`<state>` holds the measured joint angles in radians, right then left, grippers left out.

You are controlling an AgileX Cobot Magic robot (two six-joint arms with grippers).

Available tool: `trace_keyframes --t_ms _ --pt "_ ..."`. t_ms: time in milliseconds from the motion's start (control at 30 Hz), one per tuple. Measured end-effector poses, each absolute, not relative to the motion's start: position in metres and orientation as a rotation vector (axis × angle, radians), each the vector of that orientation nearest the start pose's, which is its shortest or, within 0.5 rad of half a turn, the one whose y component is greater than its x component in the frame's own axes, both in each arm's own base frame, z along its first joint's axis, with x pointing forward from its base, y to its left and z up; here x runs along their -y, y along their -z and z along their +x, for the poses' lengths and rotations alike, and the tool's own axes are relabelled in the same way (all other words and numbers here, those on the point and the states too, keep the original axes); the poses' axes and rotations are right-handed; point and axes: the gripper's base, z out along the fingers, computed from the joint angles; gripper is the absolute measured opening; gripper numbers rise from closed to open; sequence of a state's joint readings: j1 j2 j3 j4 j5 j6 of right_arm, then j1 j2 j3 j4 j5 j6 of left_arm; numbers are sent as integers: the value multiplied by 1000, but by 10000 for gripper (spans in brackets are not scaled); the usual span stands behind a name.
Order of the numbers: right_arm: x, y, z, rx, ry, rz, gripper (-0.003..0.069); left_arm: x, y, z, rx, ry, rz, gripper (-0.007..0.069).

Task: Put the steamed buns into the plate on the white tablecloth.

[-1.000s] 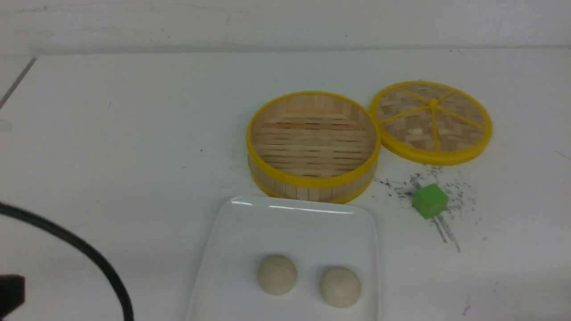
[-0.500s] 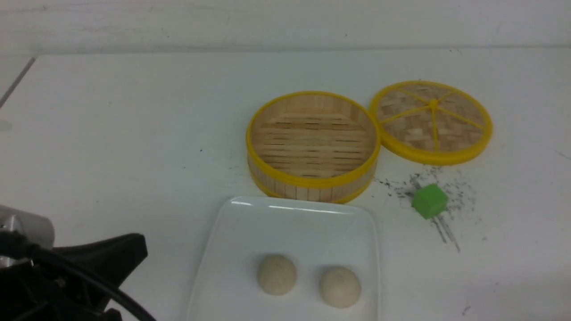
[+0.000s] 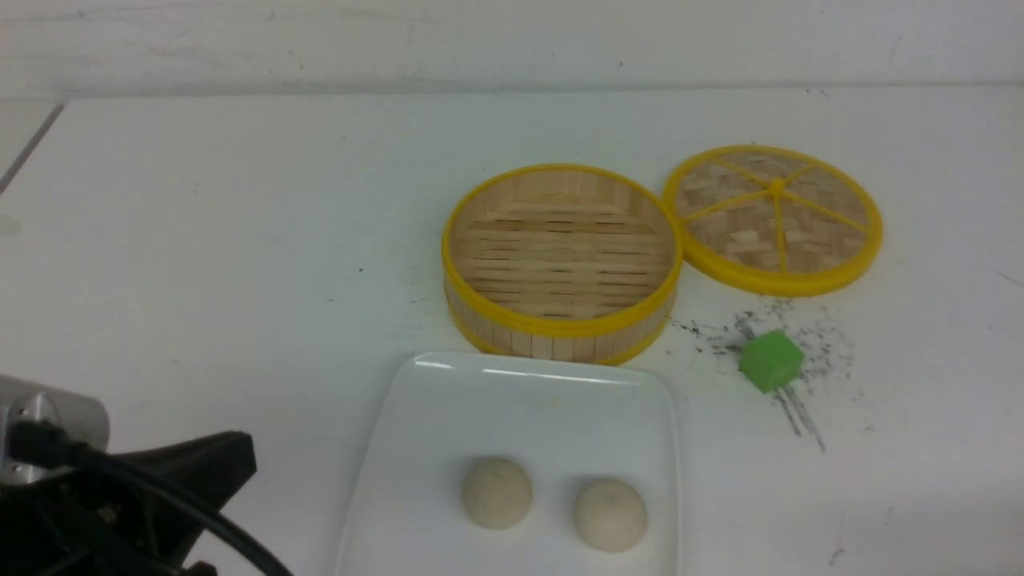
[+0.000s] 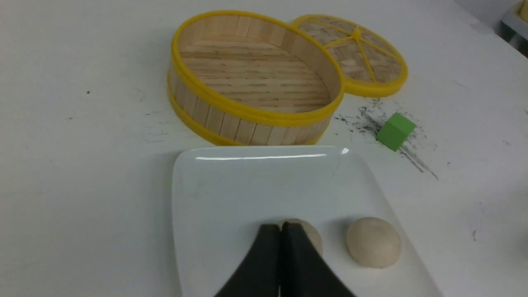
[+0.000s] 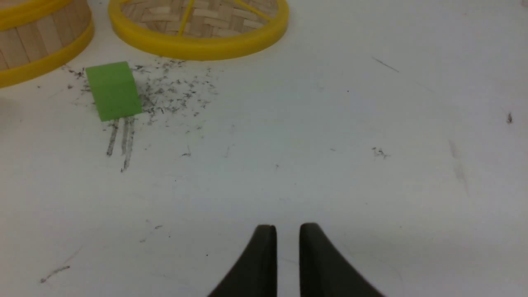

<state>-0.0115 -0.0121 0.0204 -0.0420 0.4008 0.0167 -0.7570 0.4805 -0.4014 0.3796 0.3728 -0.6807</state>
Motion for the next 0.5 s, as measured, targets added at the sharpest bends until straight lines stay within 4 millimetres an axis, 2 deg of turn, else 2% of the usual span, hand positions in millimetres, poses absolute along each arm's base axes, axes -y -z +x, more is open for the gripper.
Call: trace_keyframes --t_ms 100,267,400,500 --pt "2 -171 52 -1893 38 1 115 58 -275 82 -1924 556 348 22" --pt "2 -171 52 -1893 38 1 121 40 -257 75 -1903 452 310 22" --pt "2 -171 52 -1893 38 1 128 23 -226 67 -1858 257 291 27" --pt "2 -171 52 -1893 38 1 132 13 -208 62 -1825 173 190 31"
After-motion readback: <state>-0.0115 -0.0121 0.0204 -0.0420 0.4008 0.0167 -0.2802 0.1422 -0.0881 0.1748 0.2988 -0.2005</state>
